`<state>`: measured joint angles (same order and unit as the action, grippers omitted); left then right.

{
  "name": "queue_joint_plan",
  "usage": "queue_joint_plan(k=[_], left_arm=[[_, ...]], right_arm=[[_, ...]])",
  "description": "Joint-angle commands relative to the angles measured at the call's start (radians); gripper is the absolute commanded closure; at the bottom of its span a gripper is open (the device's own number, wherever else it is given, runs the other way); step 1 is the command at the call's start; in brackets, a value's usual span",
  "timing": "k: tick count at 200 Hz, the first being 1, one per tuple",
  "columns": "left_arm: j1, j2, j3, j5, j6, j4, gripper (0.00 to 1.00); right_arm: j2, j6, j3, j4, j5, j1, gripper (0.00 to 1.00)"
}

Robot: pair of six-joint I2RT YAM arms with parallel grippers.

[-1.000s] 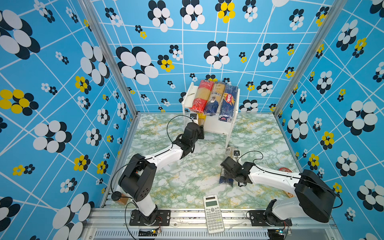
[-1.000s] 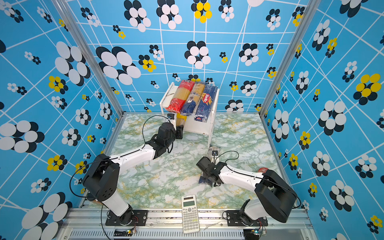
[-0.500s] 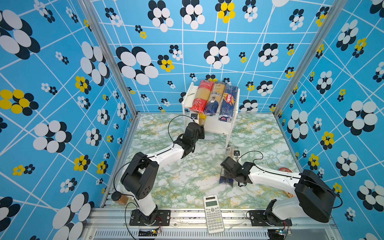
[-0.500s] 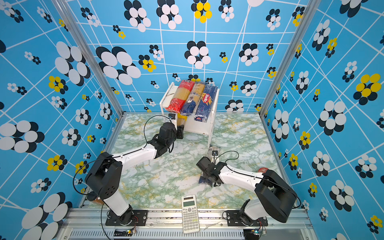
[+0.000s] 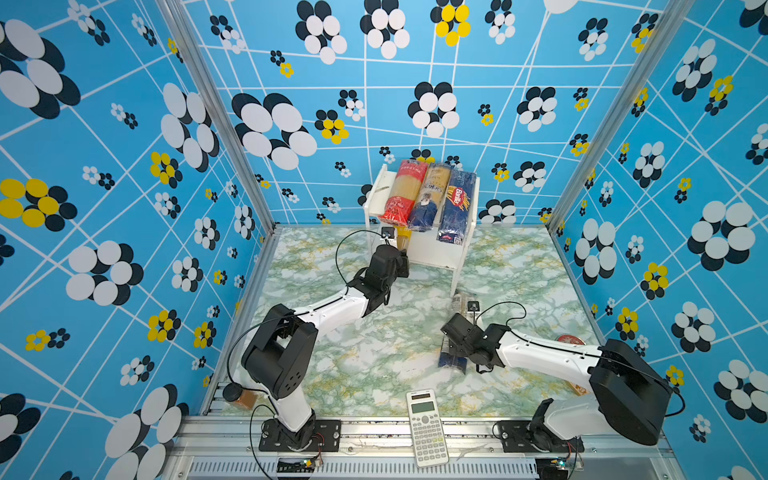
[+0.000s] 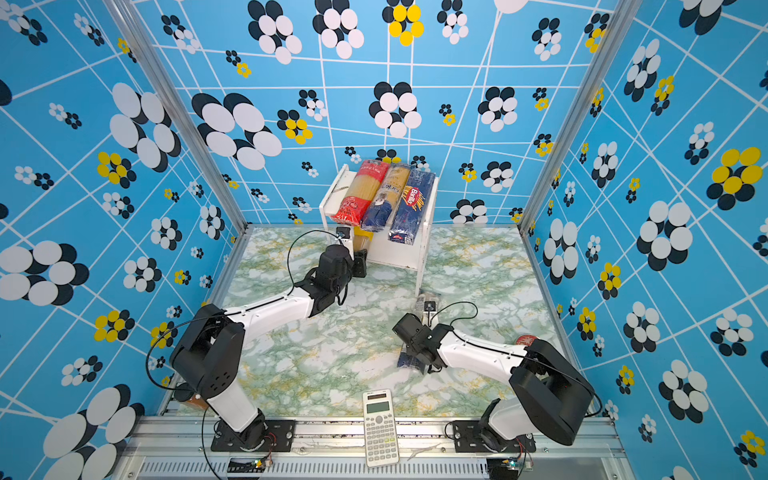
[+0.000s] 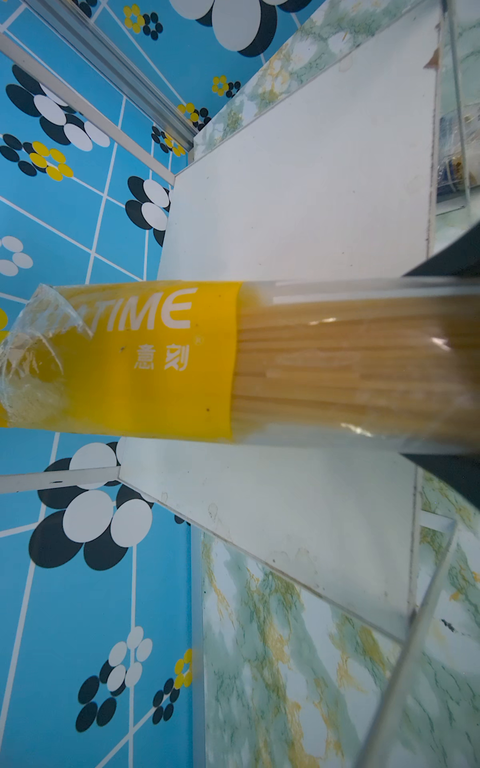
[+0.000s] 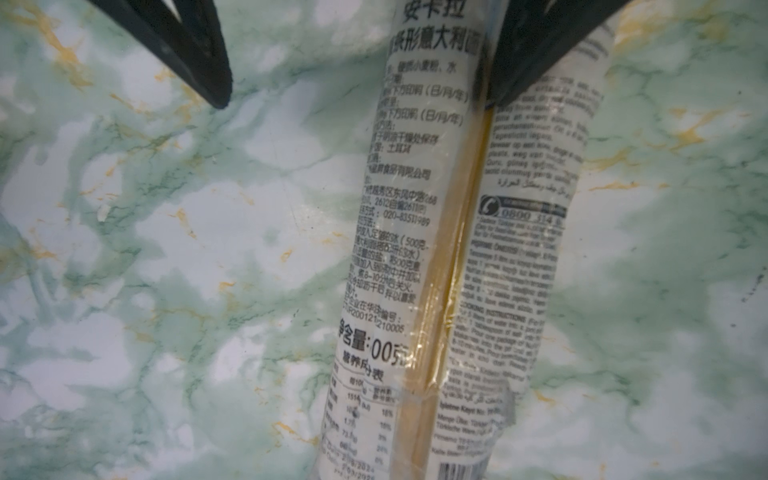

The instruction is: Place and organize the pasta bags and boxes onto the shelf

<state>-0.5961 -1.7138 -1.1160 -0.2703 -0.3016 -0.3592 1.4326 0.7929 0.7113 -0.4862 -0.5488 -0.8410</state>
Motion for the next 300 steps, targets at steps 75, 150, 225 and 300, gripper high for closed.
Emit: queue_joint_plan(k=[75, 150, 225, 300], left_arm=[[0.004, 0.028, -0.039, -0.041, 0.012, -0.15, 0.59], [0.002, 0.023, -0.042, -0.04, 0.012, -0.153, 0.49], [0.002, 0.026, -0.021, -0.049, 0.015, -0.159, 0.49], [0.001, 0.029, 0.005, -0.046, 0.007, -0.17, 0.49]], right_arm=[[0.043, -0.031, -0.029, -0.088, -0.023, 0.019, 0.01], [0.04, -0.032, -0.029, -0.091, -0.022, 0.02, 0.01], [0.038, -0.032, -0.029, -0.091, -0.022, 0.02, 0.01], [0.041, -0.029, -0.032, -0.09, -0.022, 0.02, 0.01]])
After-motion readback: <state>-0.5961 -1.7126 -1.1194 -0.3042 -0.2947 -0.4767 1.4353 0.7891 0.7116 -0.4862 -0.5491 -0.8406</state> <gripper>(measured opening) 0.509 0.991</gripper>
